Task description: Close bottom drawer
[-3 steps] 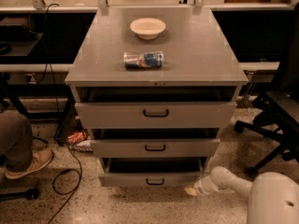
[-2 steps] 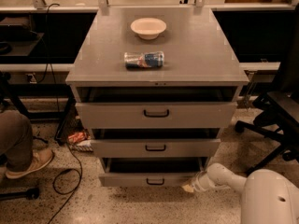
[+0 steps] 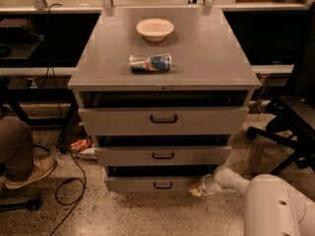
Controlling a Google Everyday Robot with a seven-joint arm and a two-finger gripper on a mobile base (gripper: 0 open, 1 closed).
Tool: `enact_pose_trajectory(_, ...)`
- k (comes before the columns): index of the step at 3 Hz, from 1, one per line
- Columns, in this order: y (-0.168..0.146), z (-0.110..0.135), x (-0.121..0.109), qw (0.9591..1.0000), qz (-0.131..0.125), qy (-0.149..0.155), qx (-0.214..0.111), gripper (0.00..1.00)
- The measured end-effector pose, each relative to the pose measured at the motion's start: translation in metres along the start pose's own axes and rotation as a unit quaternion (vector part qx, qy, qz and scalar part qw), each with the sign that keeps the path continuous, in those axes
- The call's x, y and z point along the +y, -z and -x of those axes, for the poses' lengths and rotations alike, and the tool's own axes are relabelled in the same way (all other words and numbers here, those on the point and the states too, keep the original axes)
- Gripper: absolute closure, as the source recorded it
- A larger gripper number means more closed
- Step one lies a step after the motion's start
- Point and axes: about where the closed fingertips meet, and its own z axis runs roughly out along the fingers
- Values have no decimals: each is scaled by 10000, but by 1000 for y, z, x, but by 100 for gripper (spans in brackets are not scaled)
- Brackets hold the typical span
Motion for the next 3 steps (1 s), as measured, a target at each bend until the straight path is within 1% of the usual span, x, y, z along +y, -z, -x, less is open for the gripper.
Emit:
enact_pose_trajectory(1, -2, 7, -5, 10000, -48, 53, -28, 100)
enact_pose_trajectory(2, -4, 24, -17, 9996, -181, 175, -97, 100)
enact_pose_trajectory(3, -4, 24, -17, 9996, -181, 174, -96, 100)
